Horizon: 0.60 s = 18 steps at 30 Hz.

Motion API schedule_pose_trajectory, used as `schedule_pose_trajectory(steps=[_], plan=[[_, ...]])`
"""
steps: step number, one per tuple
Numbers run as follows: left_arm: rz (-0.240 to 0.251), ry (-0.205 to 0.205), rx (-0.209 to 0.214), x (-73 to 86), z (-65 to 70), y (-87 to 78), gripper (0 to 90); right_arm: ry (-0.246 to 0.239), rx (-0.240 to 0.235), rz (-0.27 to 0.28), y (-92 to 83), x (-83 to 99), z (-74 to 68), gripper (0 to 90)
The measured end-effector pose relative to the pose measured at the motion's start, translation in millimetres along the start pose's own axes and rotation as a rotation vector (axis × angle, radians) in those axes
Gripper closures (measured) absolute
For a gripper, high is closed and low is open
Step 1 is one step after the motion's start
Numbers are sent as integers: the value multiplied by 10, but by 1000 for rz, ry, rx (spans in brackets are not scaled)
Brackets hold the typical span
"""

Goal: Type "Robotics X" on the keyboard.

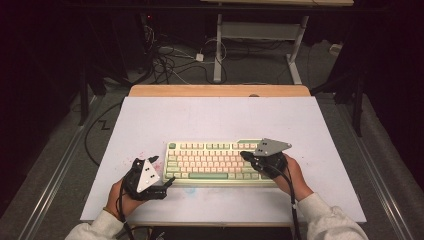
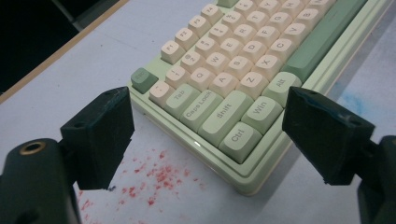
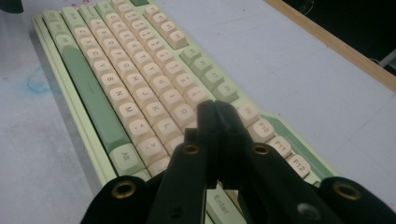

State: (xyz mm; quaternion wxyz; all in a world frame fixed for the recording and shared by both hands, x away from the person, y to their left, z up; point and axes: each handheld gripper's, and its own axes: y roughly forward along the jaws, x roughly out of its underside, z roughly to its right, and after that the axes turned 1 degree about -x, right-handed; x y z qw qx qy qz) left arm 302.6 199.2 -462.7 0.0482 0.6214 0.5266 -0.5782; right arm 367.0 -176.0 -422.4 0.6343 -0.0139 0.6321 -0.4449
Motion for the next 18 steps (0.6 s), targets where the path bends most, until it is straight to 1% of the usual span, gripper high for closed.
schedule_pose_trajectory(steps=[2, 8, 11, 15, 18], plan=[[2, -5, 3, 7, 3, 1, 162, -2, -4, -10, 59, -32, 2, 900], [-6, -1, 14, 25, 27, -5, 162, 2, -2, -28, 158, -68, 15, 900], [-18, 1, 16, 33, 26, 4, 162, -3, -7, -38, 215, -94, 15, 900], [-18, 0, 18, 32, 24, 15, 162, -8, -10, -64, 311, -109, 11, 900], [-23, 1, 21, 35, 21, 23, 162, -9, -20, -85, 387, -123, 3, 900]])
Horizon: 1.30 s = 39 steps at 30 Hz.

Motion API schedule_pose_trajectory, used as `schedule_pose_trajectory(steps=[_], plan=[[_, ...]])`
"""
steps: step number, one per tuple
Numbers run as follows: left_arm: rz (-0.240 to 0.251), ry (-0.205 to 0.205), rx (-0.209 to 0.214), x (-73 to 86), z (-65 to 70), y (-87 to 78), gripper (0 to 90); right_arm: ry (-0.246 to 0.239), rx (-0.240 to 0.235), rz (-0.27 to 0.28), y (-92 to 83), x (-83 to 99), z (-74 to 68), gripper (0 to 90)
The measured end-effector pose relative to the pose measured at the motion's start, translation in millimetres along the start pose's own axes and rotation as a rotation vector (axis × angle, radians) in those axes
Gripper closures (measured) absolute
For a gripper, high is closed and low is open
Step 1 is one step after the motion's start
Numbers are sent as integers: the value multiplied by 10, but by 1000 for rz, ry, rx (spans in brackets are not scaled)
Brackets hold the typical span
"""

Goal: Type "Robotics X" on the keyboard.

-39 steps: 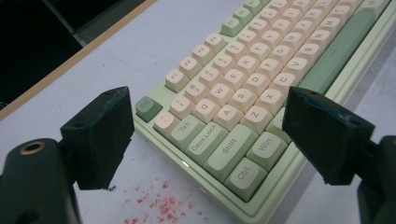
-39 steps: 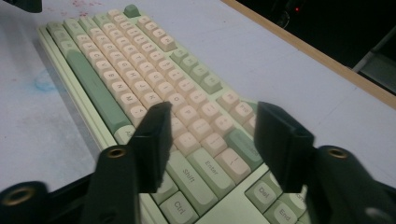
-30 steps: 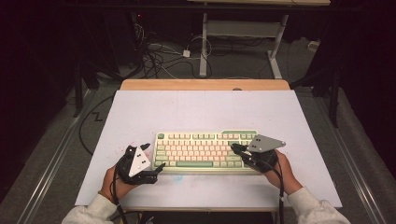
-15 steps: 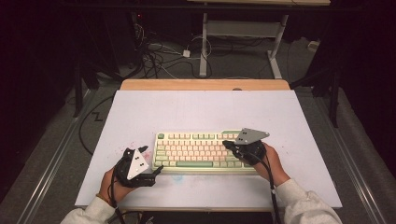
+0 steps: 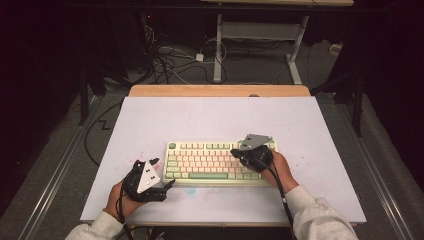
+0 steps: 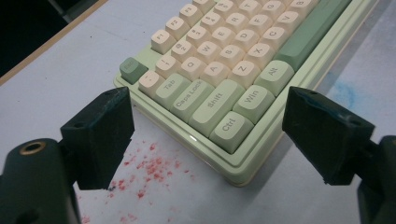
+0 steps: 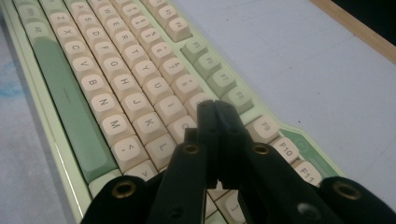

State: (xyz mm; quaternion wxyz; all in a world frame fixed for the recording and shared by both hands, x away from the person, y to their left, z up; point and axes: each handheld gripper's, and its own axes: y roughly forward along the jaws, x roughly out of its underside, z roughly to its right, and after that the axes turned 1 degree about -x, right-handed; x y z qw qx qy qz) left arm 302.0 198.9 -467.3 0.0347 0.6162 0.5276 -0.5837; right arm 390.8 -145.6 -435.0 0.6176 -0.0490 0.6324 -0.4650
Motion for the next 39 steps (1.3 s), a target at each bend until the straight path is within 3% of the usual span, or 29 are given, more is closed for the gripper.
schedule_pose_trajectory(steps=[17, 39], plan=[[-1, -2, 12, -2, 1, 10, 162, -19, -8, -66, 253, -62, -81, 900], [0, 1, 8, -3, -2, 3, 162, -43, 4, -87, 276, -59, -138, 900]])
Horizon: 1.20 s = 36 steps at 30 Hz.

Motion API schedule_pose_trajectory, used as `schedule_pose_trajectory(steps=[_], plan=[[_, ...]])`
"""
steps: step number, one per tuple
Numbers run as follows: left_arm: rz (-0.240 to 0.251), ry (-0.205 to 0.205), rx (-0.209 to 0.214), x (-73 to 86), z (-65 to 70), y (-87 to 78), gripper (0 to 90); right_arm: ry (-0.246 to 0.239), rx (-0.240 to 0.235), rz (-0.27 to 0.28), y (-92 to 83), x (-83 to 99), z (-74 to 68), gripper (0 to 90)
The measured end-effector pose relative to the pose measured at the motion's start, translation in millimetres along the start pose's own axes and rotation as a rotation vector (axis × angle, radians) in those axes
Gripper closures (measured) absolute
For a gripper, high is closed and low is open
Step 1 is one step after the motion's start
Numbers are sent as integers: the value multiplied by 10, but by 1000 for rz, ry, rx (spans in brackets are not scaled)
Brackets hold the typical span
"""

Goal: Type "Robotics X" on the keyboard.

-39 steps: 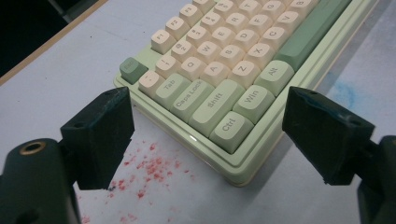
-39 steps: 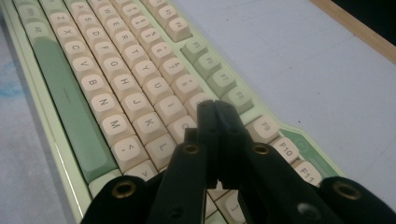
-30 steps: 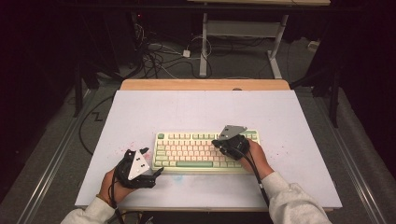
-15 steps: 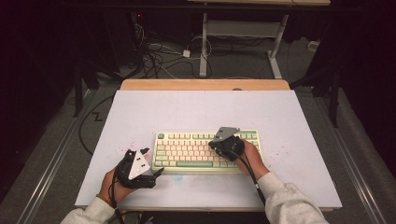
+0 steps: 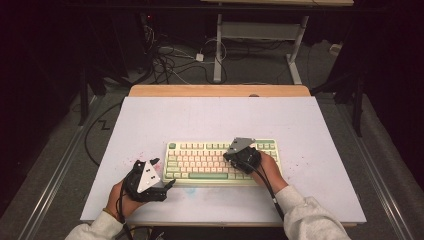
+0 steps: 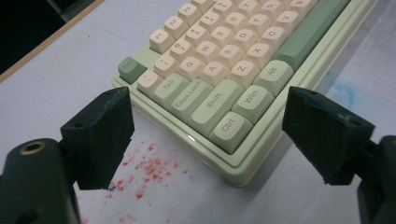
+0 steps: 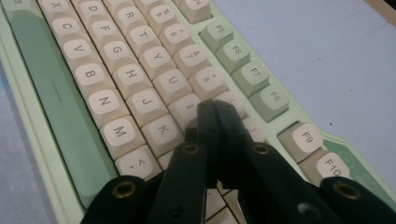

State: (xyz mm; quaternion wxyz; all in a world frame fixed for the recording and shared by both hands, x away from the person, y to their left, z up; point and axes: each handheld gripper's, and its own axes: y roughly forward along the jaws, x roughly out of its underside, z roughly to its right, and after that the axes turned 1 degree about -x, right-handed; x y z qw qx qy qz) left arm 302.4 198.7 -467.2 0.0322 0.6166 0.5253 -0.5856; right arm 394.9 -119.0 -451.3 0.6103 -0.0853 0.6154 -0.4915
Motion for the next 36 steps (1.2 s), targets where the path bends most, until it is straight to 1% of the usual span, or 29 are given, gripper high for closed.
schedule_pose_trajectory(steps=[3, 5, 6, 8, 9, 10, 13, 19, 29, 34, 35, 36], plan=[[0, -1, 1, 0, 0, -2, 162, -4, 1, 1, -13, -2, -5, 900], [1, -1, -1, -1, -1, -3, 162, 11, -1, 35, -48, 1, 9, 900], [2, -3, -1, -2, -1, -3, 162, 24, 3, 40, -65, 2, 6, 900], [2, -3, -2, -4, -2, -2, 162, 23, 0, 54, -90, 11, 16, 900], [3, -3, -6, -6, -1, -3, 162, 32, 1, 62, -105, 14, 11, 900], [4, -6, -10, -7, -2, -3, 162, 27, 2, 68, -121, 16, 16, 900], [7, -9, -9, -9, -3, -12, 162, 47, 2, 98, -179, 27, 12, 900], [13, -11, -9, -22, -3, -22, 162, 51, 8, 139, -287, 48, 9, 900], [26, -23, -8, -38, -13, -41, 162, 54, 15, 176, -447, 66, 3, 900], [38, -43, -4, -57, -27, -60, 165, 48, 13, 186, -499, 79, -8, 896], [43, -51, -7, -63, -28, -62, 177, 48, 15, 188, -509, 81, -11, 895], [42, -55, -12, -73, -35, -70, 220, 50, 15, 191, -519, 84, -11, 891]])
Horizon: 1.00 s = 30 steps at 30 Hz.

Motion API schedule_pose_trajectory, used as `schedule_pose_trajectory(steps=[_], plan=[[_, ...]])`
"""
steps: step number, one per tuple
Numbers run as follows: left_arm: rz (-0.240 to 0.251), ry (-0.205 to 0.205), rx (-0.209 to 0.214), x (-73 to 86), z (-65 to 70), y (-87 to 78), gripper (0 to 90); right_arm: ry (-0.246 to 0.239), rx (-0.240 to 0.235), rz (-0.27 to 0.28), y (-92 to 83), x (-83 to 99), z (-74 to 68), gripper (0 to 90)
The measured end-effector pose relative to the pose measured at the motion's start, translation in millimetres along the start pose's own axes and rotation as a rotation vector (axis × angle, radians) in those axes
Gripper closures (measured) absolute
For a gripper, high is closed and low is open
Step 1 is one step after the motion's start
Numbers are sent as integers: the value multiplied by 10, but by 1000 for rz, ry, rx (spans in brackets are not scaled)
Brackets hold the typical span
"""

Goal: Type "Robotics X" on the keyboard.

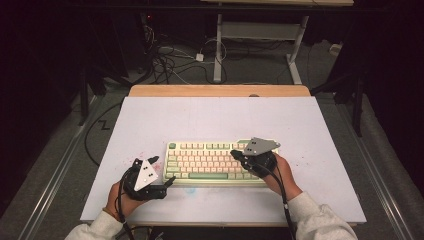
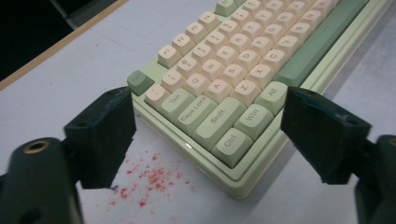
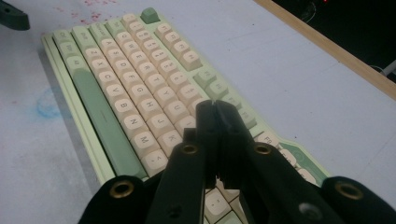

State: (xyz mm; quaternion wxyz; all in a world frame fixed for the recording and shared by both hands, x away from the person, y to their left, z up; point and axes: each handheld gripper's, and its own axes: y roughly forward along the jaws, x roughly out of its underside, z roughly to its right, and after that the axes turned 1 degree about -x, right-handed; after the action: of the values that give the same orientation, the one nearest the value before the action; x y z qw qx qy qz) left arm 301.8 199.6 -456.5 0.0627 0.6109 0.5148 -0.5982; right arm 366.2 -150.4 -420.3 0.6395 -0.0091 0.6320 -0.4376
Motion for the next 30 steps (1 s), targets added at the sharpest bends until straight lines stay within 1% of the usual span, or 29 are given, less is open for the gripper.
schedule_pose_trajectory(steps=[1, 2, 3, 4, 6, 7, 8, 9, 11, 13, 14, 15, 20, 21, 23, 24, 25, 27, 28, 30], plan=[[6, -14, 2, -11, -8, -3, 272, 1, 1, 1, -11, 1, -1, 888], [9, -22, 22, -19, -21, -12, 295, 1, 0, 1, -20, 4, -2, 888], [11, -22, 24, -25, -26, -19, 333, -1, 1, 2, -30, 9, -2, 887], [7, -19, 20, -30, -27, -20, 395, 2, 3, 4, -40, 13, -3, 884], [-4, -20, 41, -35, -35, -18, 485, 0, 4, 7, -64, 20, 0, 864], [-10, -17, 40, -39, -35, -16, 558, -2, 7, 9, -77, 24, 1, 852], [-17, -15, 50, -47, -37, -15, 605, 0, 8, 12, -92, 29, 2, 836], [-18, -17, 60, -56, -40, -15, 654, 1, 10, 20, -107, 35, 0, 812], [-29, -20, 74, -86, -41, -8, 758, -3, 15, 35, -131, 52, -7, 733], [-35, -19, 90, -119, -36, 3, 833, -3, 25, 48, -158, 69, -11, 668], [-40, -19, 100, -138, -34, 7, 857, -5, 33, 58, -176, 75, -12, 610], [-43, -22, 112, -157, -34, 15, 871, 1, 40, 66, -196, 77, -15, 555], [-58, -27, 147, -267, -30, 79, 877, 7, 65, 100, -294, 102, -11, 351], [-69, -24, 163, -291, -29, 102, 877, 11, 66, 105, -312, 110, -10, 332], [-81, -13, 173, -337, -9, 147, 877, 15, 76, 116, -350, 126, -3, 304], [-92, -13, 190, -366, 1, 178, 877, 22, 78, 121, -369, 134, -2, 288], [-97, -9, 193, -383, 7, 195, 877, 20, 82, 123, -391, 143, 1, 278], [-111, -3, 211, -425, 22, 244, 877, 22, 97, 131, -424, 162, -3, 267], [-114, -2, 211, -443, 31, 269, 877, 24, 96, 137, -445, 177, -3, 266], [-122, 3, 228, -482, 46, 320, 877, 26, 107, 134, -475, 203, -5, 247]])
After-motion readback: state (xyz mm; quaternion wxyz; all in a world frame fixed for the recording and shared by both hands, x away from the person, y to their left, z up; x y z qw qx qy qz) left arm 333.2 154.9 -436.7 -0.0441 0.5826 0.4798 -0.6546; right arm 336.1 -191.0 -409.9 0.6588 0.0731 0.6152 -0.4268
